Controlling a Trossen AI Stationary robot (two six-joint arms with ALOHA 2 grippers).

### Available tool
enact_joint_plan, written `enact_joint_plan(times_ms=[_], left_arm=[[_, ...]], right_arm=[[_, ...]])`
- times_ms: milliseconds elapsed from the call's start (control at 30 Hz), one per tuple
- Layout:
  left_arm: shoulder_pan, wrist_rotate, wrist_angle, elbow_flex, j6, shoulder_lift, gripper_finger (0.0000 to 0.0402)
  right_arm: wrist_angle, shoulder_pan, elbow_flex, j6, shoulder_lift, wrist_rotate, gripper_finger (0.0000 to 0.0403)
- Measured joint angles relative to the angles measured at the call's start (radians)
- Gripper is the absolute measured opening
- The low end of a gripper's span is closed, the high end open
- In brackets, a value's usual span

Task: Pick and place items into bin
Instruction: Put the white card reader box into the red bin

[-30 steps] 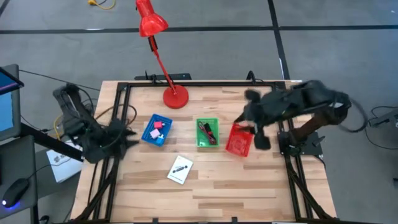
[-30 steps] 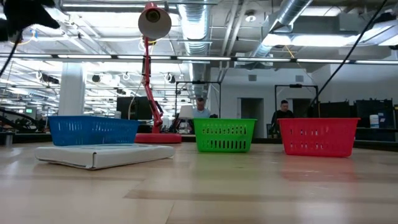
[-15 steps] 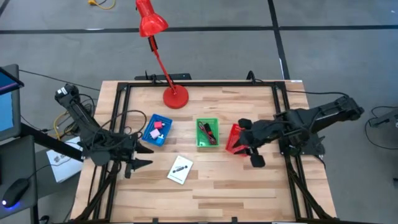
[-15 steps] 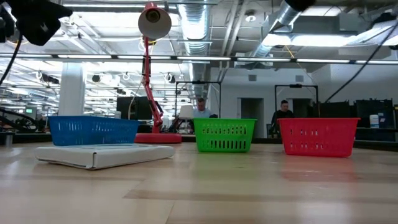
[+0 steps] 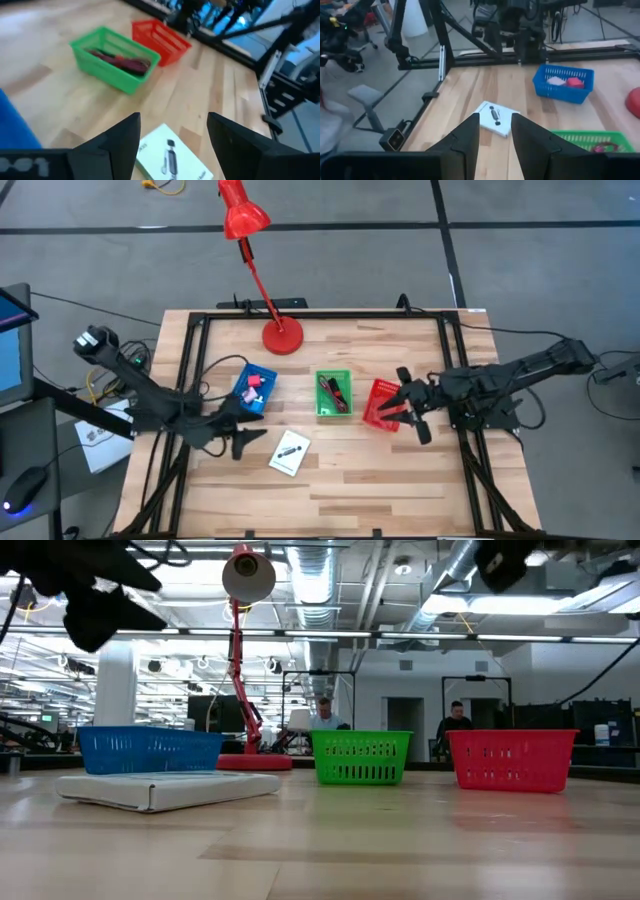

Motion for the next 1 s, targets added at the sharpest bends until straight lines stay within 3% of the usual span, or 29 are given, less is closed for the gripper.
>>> enact_joint_plan(times_ms=[233, 400, 567, 833, 1000], left_arm=[[0.105, 0.232, 0.226, 0.026, 0.08, 0.239, 0.0183], [0.143, 0.309, 0.243, 0.111, 0.067, 0.402, 0.0106], [0.15, 0.323, 0.112, 0.206, 0.091, 0.519, 0.0011], [0.153, 0.316, 0.042, 0.268, 0.031, 0.681, 0.0001], [0.172, 0.371, 0.045, 0.286, 0.034, 0.756, 0.0]], right_arm=[[0.176, -0.017, -0.106, -0.007, 0.112, 0.0, 0.0107], [0.282, -0.024, -0.107, -0.007, 0.203, -0.001, 0.0107], [0.306, -0.021, -0.107, -0.008, 0.261, -0.001, 0.0107], [0.316, -0.022, -0.107, 0.026, 0.296, -0.001, 0.0107], [0.318, -0.022, -0.107, 0.078, 0.292, -0.002, 0.0107]])
